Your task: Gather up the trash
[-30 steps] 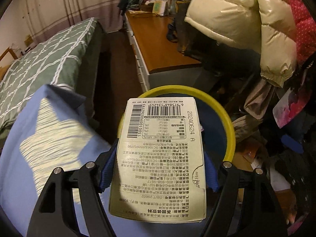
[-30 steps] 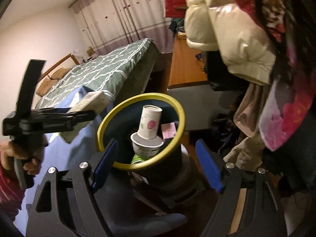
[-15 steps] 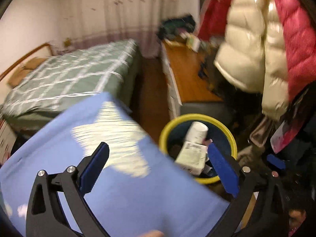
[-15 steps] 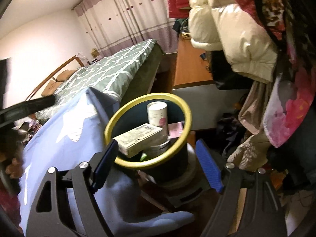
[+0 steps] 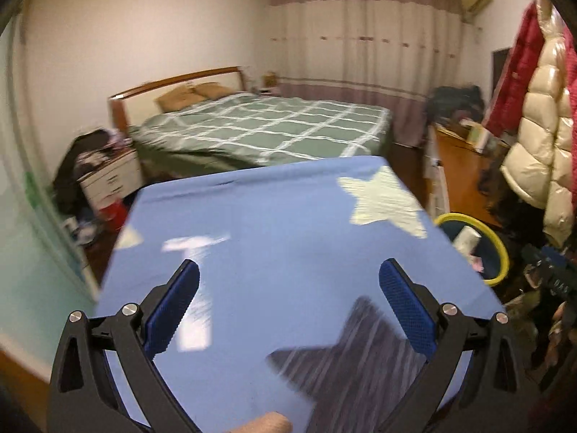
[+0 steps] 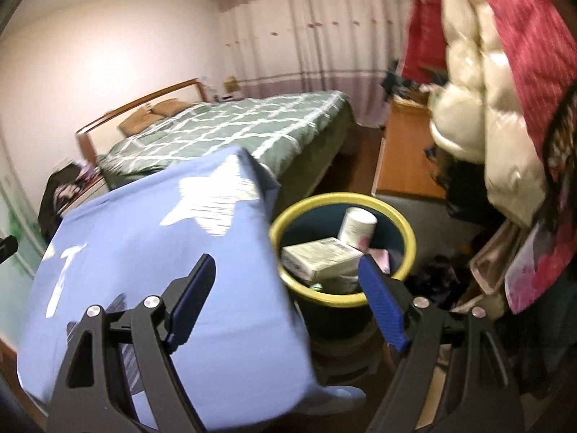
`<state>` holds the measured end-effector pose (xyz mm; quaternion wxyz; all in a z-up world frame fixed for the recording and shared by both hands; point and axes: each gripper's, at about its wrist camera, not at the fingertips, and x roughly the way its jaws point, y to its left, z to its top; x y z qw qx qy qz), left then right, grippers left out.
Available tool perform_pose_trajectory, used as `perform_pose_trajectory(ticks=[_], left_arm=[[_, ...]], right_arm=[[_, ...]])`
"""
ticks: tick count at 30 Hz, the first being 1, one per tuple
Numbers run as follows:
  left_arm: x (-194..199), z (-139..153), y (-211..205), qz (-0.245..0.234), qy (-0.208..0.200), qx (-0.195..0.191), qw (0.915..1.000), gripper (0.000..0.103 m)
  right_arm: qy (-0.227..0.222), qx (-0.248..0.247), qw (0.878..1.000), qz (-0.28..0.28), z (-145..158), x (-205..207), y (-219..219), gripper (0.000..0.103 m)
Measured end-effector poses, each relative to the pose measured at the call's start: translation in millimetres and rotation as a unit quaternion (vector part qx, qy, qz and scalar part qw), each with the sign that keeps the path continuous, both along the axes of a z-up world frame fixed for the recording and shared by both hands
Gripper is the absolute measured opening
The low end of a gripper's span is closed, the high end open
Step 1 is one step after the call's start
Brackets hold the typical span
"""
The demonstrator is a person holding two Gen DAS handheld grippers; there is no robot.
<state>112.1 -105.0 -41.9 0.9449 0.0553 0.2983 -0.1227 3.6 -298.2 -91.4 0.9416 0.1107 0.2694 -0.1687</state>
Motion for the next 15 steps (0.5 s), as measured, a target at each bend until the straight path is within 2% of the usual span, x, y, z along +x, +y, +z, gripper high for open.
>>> perform_pose_trajectory(ticks=[2, 8, 15], left_arm=[[-19, 2, 28, 0.024, -0.008, -0.011, 0.9996, 0.098], [-61, 5, 71, 0.066, -0.033, -0.042, 0.9964, 0.098], [-78, 3, 80, 0.077, -0.037, -0.053, 0.9949, 0.098]], right_arm=[[-0.009, -0.007, 1.0, 0.006, 6, -3, 11, 0.079], [-0.015, -0.016, 1.0, 0.017, 18, -12, 29, 0.082], [-0.024, -0.022, 0.999, 0.021, 23, -24, 38, 0.084]])
